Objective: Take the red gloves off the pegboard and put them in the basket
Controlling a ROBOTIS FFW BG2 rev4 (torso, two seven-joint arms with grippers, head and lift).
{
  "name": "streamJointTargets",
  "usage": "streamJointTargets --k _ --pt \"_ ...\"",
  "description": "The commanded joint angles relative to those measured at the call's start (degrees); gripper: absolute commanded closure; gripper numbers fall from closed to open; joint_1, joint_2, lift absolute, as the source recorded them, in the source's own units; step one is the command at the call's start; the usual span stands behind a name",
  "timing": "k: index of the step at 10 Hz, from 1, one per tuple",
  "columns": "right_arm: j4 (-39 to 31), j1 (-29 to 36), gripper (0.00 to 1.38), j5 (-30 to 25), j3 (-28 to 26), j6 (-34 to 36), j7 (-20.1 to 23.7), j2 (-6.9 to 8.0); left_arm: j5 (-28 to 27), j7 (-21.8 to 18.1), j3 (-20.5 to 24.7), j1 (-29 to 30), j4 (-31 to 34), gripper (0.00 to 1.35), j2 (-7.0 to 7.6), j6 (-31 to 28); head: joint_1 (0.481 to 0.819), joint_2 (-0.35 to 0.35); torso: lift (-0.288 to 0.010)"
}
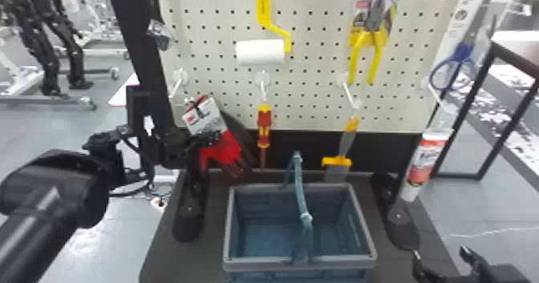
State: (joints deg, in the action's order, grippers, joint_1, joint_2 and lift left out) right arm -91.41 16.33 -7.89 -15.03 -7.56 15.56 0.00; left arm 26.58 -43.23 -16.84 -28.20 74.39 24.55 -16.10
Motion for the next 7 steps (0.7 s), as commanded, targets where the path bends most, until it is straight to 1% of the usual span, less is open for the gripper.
streamJointTargets --k 1,3,5,7 --pt "0.0 0.1 0.31 0.1 0.0 0.0 0.0 0.05 0.8 1.7 0.8 1.5 2.3 1.21 -0.2 -0.9 0.549 0.0 -0.1" --pt "-0.1 0.2 0.31 0.1 -0.1 0.0 0.0 0.05 0.7 4.0 2.0 3.1 5.4 1.21 -0.55 -2.1 0.549 0.0 -0.1" --pt "-0.1 0.4 0.31 0.1 -0.2 0.0 0.0 0.05 0.8 6.8 4.3 5.7 9.9 1.21 -1.52 -3.8 0.549 0.0 -0.1" --pt "-0.1 0.4 0.31 0.1 -0.2 0.0 0.0 0.05 1.5 8.0 4.9 6.6 11.1 1.21 -2.05 -4.1 0.549 0.0 -0.1"
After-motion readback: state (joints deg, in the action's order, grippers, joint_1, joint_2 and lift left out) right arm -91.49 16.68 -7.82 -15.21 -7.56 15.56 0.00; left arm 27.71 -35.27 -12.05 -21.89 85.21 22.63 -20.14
